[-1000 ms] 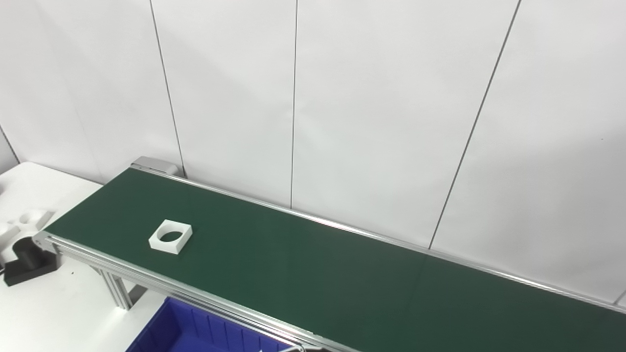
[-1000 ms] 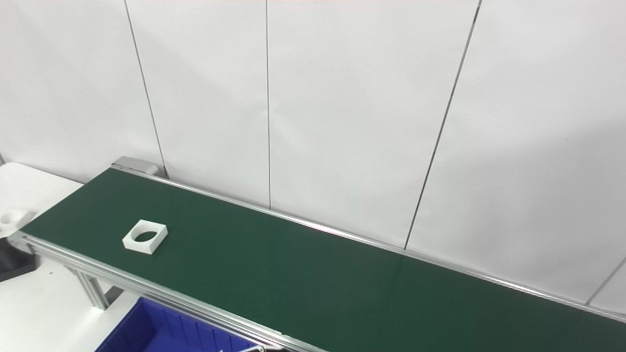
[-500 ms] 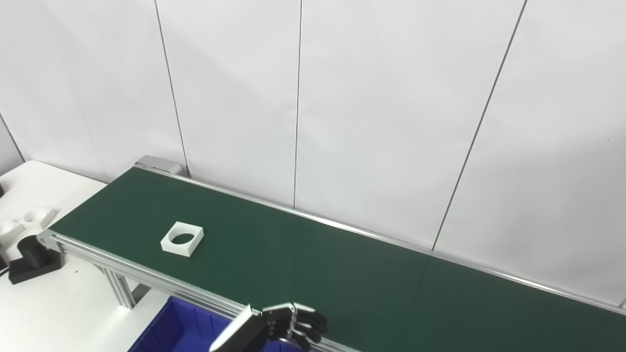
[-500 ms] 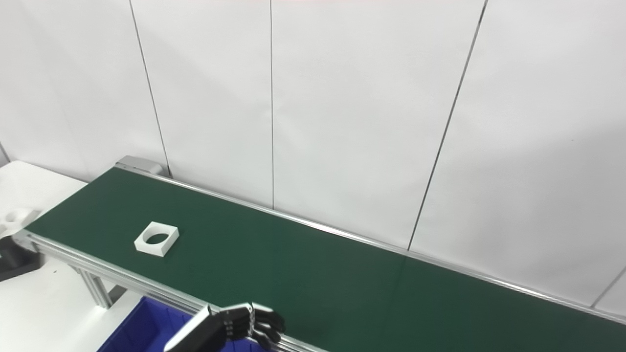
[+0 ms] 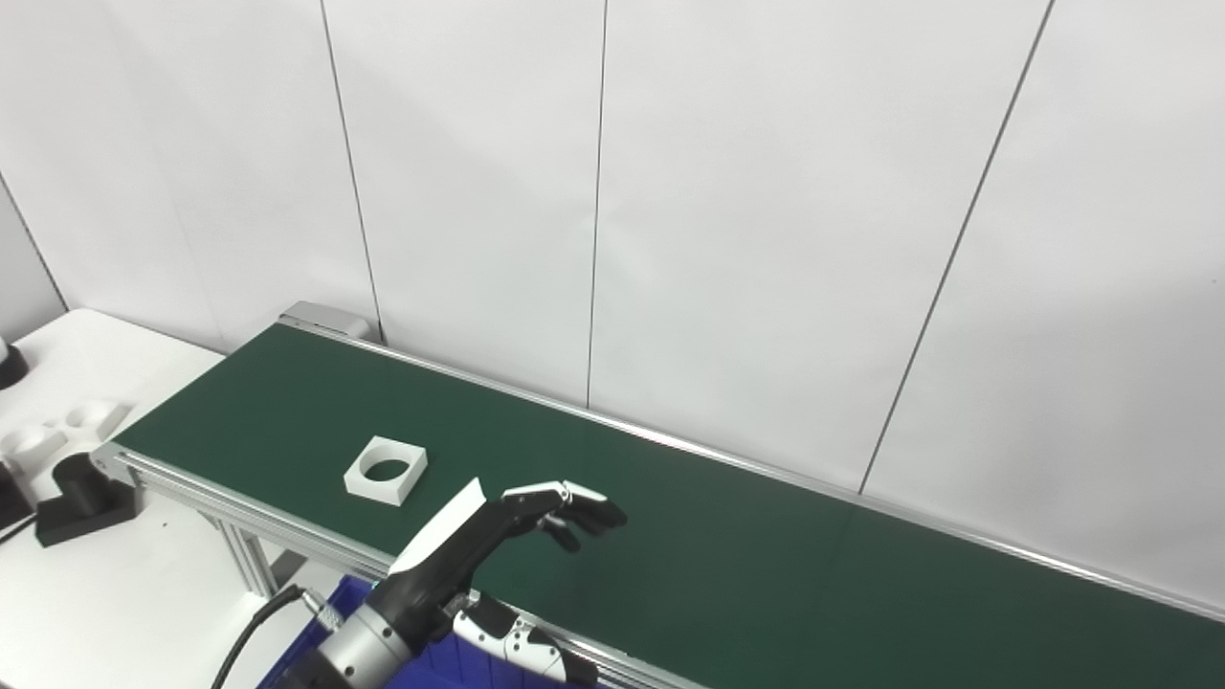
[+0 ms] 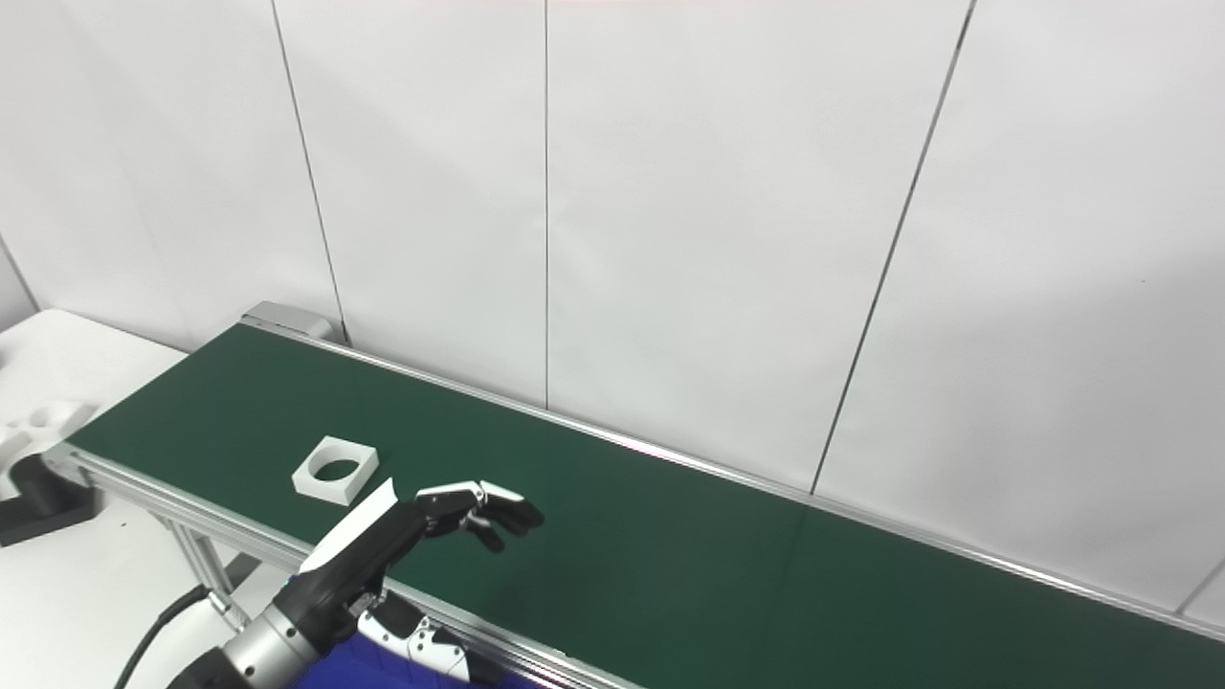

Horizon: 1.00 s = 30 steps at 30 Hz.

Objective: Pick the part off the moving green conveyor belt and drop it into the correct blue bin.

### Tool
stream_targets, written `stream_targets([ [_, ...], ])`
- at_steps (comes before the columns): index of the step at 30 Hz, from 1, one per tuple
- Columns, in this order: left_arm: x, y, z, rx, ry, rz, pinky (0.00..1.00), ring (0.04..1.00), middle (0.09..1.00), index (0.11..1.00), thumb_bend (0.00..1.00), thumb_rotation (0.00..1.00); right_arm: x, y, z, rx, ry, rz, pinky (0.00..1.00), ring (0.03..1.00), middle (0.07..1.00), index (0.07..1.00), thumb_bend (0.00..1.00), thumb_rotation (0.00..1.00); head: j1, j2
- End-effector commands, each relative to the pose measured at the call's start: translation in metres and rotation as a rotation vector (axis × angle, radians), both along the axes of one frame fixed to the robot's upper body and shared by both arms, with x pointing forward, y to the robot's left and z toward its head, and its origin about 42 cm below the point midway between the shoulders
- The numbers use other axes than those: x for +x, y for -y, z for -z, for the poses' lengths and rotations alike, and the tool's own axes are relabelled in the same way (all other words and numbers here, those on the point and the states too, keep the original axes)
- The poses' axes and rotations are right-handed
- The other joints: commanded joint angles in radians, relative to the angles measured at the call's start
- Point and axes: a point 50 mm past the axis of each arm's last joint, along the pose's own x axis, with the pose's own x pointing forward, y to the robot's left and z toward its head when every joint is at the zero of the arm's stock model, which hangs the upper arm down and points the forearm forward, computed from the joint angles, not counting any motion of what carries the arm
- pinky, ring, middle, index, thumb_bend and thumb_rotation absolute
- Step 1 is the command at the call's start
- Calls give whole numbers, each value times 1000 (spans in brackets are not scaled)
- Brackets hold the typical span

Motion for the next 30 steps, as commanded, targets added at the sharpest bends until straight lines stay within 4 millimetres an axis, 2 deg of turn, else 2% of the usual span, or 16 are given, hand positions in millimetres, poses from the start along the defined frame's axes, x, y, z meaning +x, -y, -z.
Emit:
stream_targets([
  [1, 10, -9, -11, 41, 37, -30, 670, 759, 783, 750, 826, 168, 7, 0, -10, 27, 76, -12, 719, 779, 821, 892, 416, 439, 4, 3],
  [3, 17, -14, -12, 80, 37, -41, 707, 781, 799, 765, 804, 172, 9, 1, -9, 22, 76, -13, 720, 779, 822, 894, 400, 424, 5, 3],
  [7, 31, -23, -17, 132, 24, -60, 750, 797, 801, 773, 822, 203, 10, 1, -9, 19, 76, -16, 717, 779, 823, 893, 386, 427, 9, 4],
  [11, 43, -30, -20, 164, -9, -63, 775, 813, 809, 777, 829, 155, 10, 1, -9, 22, 76, -19, 714, 780, 825, 894, 388, 443, 9, 6],
  [17, 60, -38, -25, 251, -51, -61, 781, 832, 832, 792, 844, 99, 9, 0, -9, 18, 78, -20, 706, 779, 824, 894, 398, 478, 12, 8],
  [27, 88, -57, -34, 389, -111, -77, 781, 863, 838, 800, 854, 138, 9, -2, -10, 26, 79, -21, 708, 779, 823, 894, 407, 503, 15, 9],
  [30, 99, -61, -35, 429, -135, -80, 779, 873, 842, 795, 863, 107, 10, -3, -10, 25, 81, -23, 704, 776, 823, 894, 403, 508, 16, 8],
])
